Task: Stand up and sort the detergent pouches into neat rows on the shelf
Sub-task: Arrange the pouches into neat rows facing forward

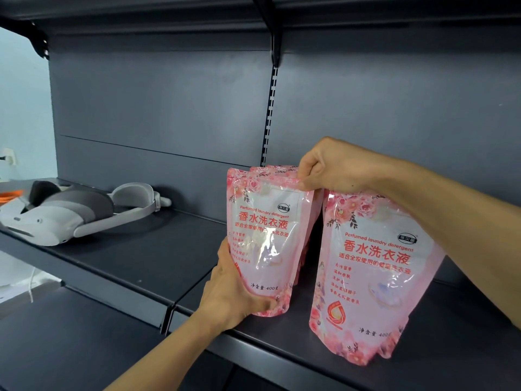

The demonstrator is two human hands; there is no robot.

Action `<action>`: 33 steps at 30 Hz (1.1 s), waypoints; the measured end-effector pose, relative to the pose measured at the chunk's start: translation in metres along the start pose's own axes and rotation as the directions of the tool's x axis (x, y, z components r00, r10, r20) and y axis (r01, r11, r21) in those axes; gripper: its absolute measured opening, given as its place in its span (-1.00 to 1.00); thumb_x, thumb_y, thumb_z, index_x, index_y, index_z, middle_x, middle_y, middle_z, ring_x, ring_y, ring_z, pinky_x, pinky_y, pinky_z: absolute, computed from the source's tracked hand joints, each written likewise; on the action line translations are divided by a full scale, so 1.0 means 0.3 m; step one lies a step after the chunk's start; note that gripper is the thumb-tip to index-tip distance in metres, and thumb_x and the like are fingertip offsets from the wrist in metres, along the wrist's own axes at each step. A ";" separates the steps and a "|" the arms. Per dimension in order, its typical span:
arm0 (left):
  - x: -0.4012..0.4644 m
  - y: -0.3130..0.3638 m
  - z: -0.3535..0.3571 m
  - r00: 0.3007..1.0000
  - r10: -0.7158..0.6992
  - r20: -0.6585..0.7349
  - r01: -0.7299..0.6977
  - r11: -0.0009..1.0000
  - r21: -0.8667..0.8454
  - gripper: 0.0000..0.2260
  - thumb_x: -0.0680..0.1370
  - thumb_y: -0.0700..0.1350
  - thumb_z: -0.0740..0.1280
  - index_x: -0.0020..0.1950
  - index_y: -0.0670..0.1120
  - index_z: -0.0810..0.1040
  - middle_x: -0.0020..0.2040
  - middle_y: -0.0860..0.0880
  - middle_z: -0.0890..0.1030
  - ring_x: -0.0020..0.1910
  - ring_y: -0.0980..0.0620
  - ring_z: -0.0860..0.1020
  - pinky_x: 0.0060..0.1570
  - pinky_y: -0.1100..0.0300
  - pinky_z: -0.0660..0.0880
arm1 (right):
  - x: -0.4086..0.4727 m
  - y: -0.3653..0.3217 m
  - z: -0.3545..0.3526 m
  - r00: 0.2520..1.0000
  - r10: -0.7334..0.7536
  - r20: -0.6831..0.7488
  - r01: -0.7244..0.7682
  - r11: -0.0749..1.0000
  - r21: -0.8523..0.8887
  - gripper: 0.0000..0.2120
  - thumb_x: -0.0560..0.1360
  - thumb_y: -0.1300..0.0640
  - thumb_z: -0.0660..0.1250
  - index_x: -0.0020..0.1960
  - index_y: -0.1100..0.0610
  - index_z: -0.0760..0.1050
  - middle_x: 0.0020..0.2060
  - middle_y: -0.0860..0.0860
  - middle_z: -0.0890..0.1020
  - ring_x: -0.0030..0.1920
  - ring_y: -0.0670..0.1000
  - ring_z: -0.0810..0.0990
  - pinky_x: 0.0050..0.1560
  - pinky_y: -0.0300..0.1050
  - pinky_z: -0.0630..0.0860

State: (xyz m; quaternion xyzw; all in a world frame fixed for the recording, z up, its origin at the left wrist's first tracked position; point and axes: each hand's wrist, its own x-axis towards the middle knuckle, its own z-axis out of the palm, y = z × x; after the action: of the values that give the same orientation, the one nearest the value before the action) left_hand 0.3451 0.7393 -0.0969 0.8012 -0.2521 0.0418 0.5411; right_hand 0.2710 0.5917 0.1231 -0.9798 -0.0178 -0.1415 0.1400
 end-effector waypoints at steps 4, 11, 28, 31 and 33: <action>-0.009 0.005 0.000 0.999 -0.037 0.009 0.038 0.998 -0.048 0.17 -0.06 0.15 0.61 0.35 0.32 -0.08 0.22 0.23 0.38 0.24 0.10 0.44 0.23 -0.02 0.48 | -0.002 0.007 0.004 1.000 -0.006 -0.005 0.006 1.000 0.010 -0.89 0.49 0.19 0.37 -0.16 0.22 0.60 -0.66 -0.19 0.47 -0.66 -0.22 0.37 -0.59 -0.45 0.26; -0.060 0.091 -0.015 0.990 -0.060 -0.130 0.066 0.997 0.045 0.30 0.13 0.13 0.62 0.51 0.02 -0.31 0.47 0.04 0.08 0.47 0.00 0.05 0.46 -0.02 0.08 | -0.031 0.019 -0.018 0.997 -0.042 -0.065 0.046 0.998 0.050 -0.94 0.48 0.12 0.37 -0.09 0.07 0.60 -0.20 -0.07 0.67 -0.14 -0.06 0.62 -0.07 -0.19 0.52; -0.320 0.493 0.266 0.876 0.475 0.076 -0.480 0.875 0.066 -0.57 0.43 -0.09 0.42 0.20 0.16 0.33 0.13 0.23 0.45 0.12 0.29 0.42 0.04 0.51 0.29 | -0.633 0.352 -0.132 0.897 0.092 -0.431 -0.019 0.985 0.171 -0.86 0.47 0.21 0.35 -0.15 -0.03 0.54 -0.16 -0.15 0.64 -0.11 -0.14 0.61 0.02 -0.31 0.50; -0.344 0.548 0.386 0.858 0.485 0.169 -0.494 0.869 0.016 -0.61 0.44 -0.05 0.41 0.18 0.18 0.34 0.08 0.25 0.47 0.09 0.32 0.44 0.02 0.51 0.34 | -0.781 0.472 -0.150 0.895 0.170 -0.413 -0.117 0.982 0.151 -0.91 0.46 0.25 0.36 -0.10 0.07 0.56 -0.13 -0.05 0.66 -0.15 -0.15 0.60 -0.05 -0.34 0.50; -0.359 0.582 0.468 0.841 0.490 0.228 -0.504 0.864 0.003 -0.61 0.45 -0.03 0.41 0.17 0.22 0.32 0.09 0.27 0.46 0.09 0.35 0.43 0.03 0.48 0.35 | -0.878 0.556 -0.168 0.883 0.218 -0.416 -0.173 0.974 0.143 -0.92 0.46 0.25 0.36 -0.08 0.11 0.57 -0.12 -0.05 0.65 -0.15 -0.15 0.59 -0.06 -0.32 0.51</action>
State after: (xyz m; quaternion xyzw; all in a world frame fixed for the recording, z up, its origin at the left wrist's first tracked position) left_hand 0.1440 0.6032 -0.0434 0.7244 -0.5079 0.0998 0.4552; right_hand 0.0169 0.4186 0.0503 -0.9129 0.1053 -0.3376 0.2037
